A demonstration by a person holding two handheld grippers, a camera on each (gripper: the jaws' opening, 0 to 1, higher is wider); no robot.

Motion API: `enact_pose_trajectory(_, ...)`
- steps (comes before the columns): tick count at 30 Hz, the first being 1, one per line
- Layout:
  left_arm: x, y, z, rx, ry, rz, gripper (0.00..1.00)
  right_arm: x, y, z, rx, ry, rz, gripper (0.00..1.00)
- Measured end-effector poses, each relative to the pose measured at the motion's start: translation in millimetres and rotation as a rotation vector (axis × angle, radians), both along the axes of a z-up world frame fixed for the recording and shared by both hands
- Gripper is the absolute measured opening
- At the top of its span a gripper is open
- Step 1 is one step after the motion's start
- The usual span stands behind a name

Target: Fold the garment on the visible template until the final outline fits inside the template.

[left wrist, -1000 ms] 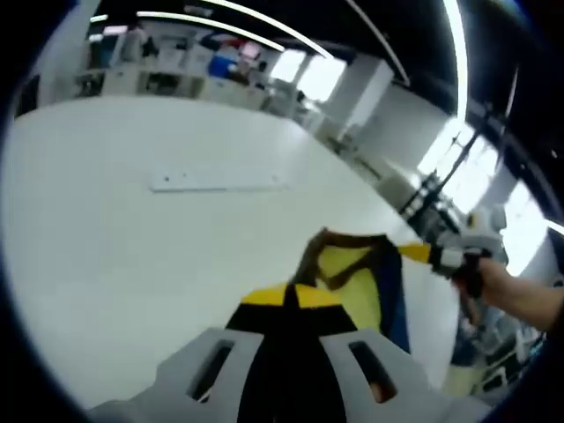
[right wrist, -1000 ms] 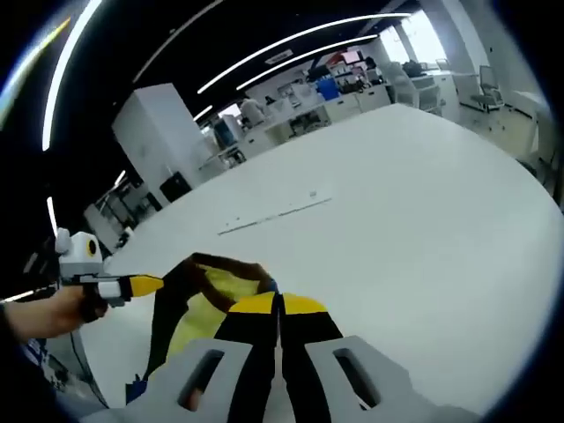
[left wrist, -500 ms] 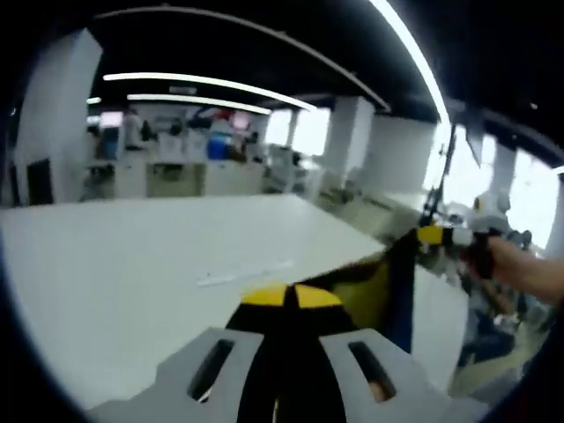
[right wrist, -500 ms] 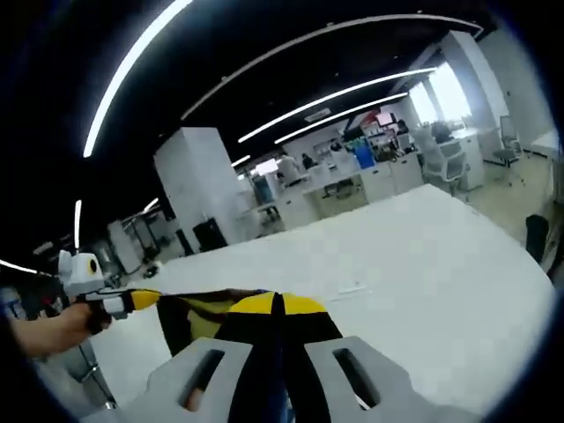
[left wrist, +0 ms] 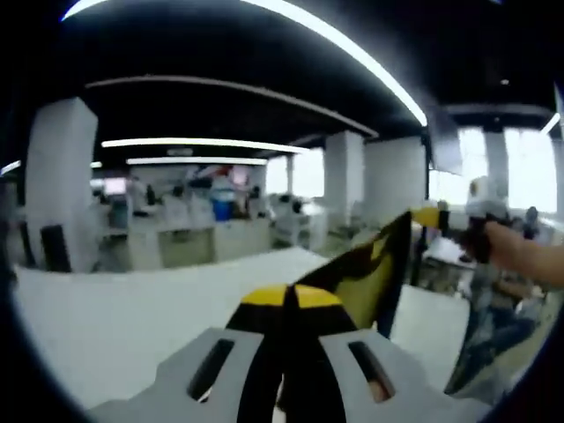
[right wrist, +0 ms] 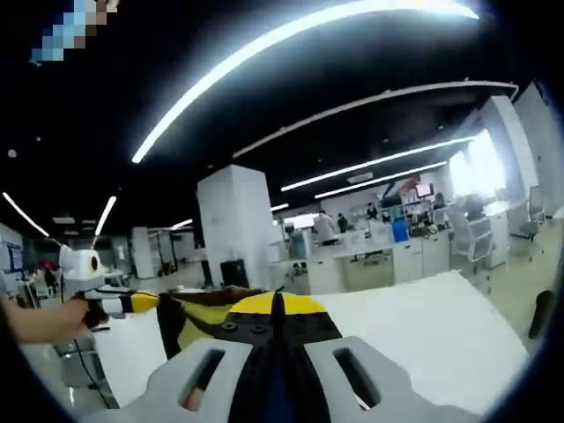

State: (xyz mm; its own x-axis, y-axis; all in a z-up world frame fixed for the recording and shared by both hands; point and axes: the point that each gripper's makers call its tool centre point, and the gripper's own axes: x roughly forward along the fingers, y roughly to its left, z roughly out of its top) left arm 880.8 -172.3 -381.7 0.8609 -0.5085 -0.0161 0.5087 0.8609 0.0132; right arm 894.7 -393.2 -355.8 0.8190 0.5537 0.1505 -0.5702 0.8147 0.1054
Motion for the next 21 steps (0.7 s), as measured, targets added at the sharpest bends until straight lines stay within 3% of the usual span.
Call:
enact_pose_trajectory(4,-15.3,1,19.5,0.023,-0.049,0.002,0.00,-19,1,18.6,0.004,-0.036,0.008,0.01)
enact_pose_trajectory(5,-23.1,2,31.4,0.053,-0.088,0.006,0.00,-29,2,28.8,-0.018,-0.070,0.006,0.01)
enact_pose_trajectory(12,-57.2,6,71.6,0.059,-0.175,0.008,0.00,-68,1,66.8,-0.008,-0.146,0.020,0.01)
enact_pose_trajectory(14,-67.3,6,76.0,0.104,-0.199,0.020,0.00,-80,0,73.6,0.004,-0.152,0.031,0.01)
enact_pose_trajectory(21,-97.9,4,86.5,0.105,-0.224,0.014,0.00,-108,-2,77.3,-0.013,-0.154,0.043,0.01)
